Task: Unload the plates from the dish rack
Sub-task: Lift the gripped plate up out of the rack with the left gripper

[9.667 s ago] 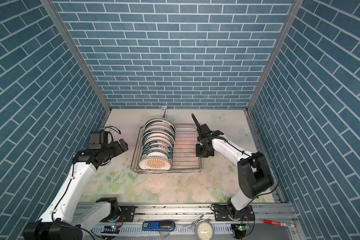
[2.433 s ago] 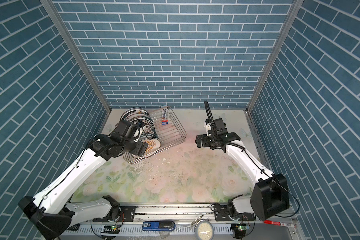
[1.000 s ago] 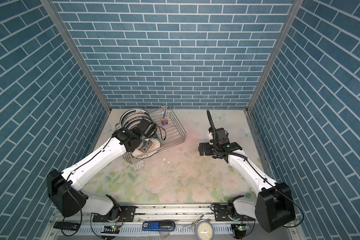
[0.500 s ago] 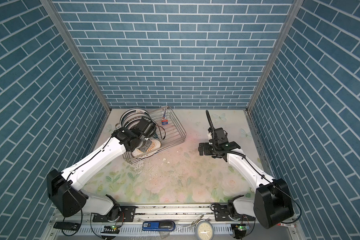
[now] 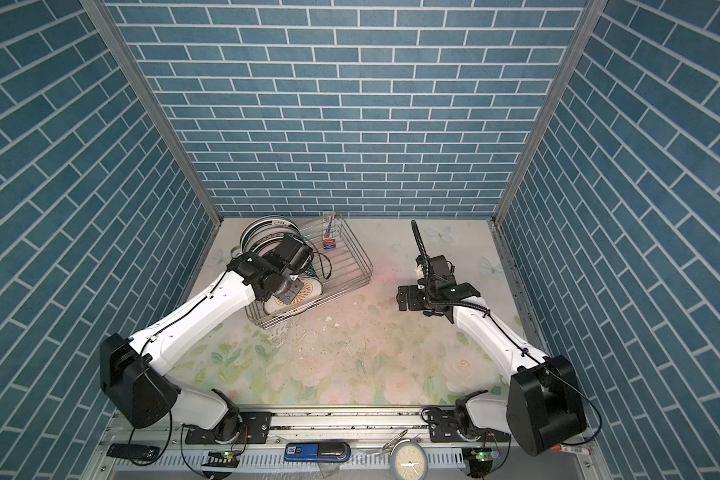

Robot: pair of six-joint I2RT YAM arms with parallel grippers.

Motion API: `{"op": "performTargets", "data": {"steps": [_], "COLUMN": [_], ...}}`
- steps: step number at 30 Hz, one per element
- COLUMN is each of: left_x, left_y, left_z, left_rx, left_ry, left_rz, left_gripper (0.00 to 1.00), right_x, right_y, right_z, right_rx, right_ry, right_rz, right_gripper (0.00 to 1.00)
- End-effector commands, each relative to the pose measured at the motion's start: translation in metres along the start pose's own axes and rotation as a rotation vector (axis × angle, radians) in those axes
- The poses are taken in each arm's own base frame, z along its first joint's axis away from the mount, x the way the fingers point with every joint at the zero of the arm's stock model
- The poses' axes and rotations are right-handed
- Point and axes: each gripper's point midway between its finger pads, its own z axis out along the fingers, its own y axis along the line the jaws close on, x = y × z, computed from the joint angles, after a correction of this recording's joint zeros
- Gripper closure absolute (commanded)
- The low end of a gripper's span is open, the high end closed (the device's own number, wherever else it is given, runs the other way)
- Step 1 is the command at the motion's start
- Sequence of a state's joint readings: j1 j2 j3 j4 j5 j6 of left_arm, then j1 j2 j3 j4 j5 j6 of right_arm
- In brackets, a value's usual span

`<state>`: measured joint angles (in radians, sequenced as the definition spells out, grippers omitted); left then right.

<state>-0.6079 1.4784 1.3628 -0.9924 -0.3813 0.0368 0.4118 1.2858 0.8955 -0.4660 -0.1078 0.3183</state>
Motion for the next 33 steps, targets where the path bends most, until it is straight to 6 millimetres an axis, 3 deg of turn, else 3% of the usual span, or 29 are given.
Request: {"op": "performTargets", "data": {"steps": [1, 14, 22, 33], "left_x": [0.015, 0.019, 0.02, 0.017], "left_y": [-0.019, -0.015, -0.008, 0.004], "left_z": [0.012, 0.011, -0.002, -0.015], "left_rx": [0.082, 0.061, 0.052, 0.019], "left_ry": [0.084, 0.1, 0.069, 0.016], "left_rz": [-0.013, 0.003, -0.009, -0.02], "left_gripper": [0.79, 0.93, 1.0, 1.0], "right_x": [0.005, 0.003, 0.001, -0.005], "right_y": [-0.005, -0.005, -0.004, -0.004], "right_z": [0.004, 0.003, 0.002, -0.003], "right_rx": [0.019, 0.018, 0.017, 0.016], "right_ry": [0.008, 0.005, 0.002, -0.042], "right_rz": [0.035, 0.037, 0.038, 0.041], "right_gripper": [0.01, 0.01, 0.01, 0.01]}}
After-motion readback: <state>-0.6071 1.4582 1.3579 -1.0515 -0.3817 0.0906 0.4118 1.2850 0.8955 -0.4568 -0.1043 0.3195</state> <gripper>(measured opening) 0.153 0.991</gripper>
